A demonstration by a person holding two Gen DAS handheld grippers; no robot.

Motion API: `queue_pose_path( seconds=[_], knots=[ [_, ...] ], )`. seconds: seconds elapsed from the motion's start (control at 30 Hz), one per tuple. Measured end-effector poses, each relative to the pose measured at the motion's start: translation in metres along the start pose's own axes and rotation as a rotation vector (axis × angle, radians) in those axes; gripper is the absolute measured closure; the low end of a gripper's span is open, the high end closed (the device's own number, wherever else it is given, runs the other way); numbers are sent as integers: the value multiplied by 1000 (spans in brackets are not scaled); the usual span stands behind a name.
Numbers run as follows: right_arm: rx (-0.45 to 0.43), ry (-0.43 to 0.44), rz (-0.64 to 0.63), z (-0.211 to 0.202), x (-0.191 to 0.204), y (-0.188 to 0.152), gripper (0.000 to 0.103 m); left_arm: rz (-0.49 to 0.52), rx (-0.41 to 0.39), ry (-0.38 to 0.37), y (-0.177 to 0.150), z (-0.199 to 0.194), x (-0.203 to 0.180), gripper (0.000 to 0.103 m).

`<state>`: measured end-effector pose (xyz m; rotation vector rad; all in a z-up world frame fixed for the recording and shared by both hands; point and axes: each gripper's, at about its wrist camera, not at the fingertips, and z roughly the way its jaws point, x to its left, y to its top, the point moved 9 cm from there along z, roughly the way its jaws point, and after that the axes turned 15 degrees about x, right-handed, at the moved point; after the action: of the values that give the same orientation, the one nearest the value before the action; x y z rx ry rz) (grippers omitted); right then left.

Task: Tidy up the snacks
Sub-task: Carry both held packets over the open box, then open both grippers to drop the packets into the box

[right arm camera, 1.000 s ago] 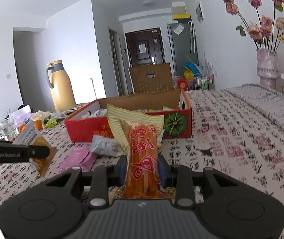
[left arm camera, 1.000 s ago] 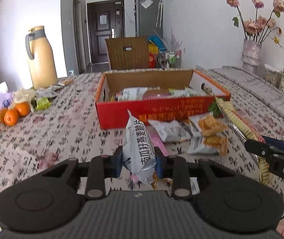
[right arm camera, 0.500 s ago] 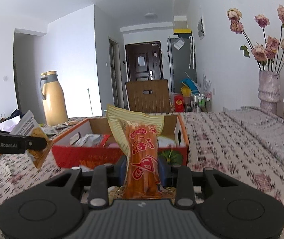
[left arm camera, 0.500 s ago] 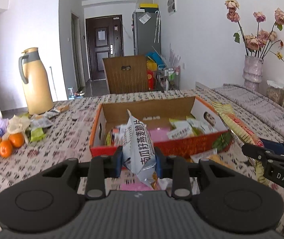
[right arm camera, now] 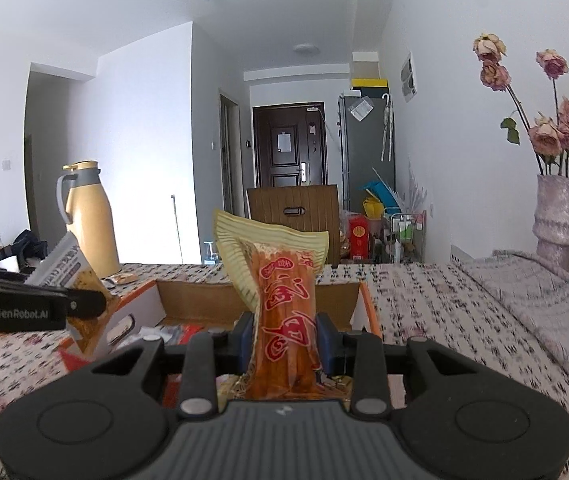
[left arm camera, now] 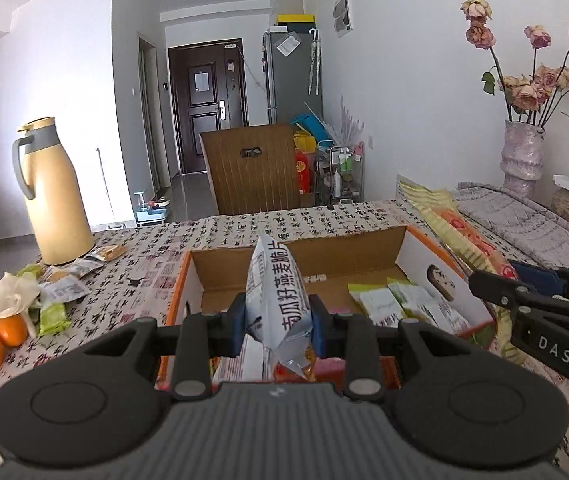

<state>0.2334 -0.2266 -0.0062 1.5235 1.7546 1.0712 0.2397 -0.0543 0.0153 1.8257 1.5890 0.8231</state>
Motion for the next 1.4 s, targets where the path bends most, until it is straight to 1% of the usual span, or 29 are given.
queue_pose_path(
  seconds=[0.23,0.37,0.57,0.7,0.83,0.87,0.9,0.93,0.97,1.0,1.03,1.07,1.1,1.13,1.4],
  knots=[
    [8,-20,-8,33,-8,18,72,6,13,-3,19,31,0,71],
    [19,-35,-12,52,-12,24,72,-11,28,-3,25,52,3,71],
    [48,-29,36,76,-21,18,71,-50,64,-6,18,80,12,71],
    [68,-22,39,82,-23,14,71,-58,82,-21,14,87,15,71],
    [92,-17,39,88,-24,10,63,-61,83,-30,11,89,16,71],
    [92,-16,39,87,-24,8,58,-68,85,-26,10,90,18,68],
    [89,-15,38,86,-24,8,55,-74,88,-23,10,91,19,60],
    [82,-20,39,84,-24,8,48,-82,89,-20,10,91,20,52],
    [76,-20,43,82,-24,7,41,-93,85,-10,10,91,23,35],
    [70,-15,50,81,-24,8,35,-103,74,3,11,89,25,22],
    [65,-12,56,79,-25,8,19,-112,62,11,12,87,28,17],
    [62,-13,62,78,-26,8,3,-120,53,16,12,85,29,6],
    [56,-16,69,77,-27,8,0,-131,42,27,13,83,31,0],
    [53,-15,72,76,-27,8,0,-139,31,38,13,81,32,0],
    [70,-3,73,74,-24,6,0,-139,32,37,14,79,33,0]
  ],
)
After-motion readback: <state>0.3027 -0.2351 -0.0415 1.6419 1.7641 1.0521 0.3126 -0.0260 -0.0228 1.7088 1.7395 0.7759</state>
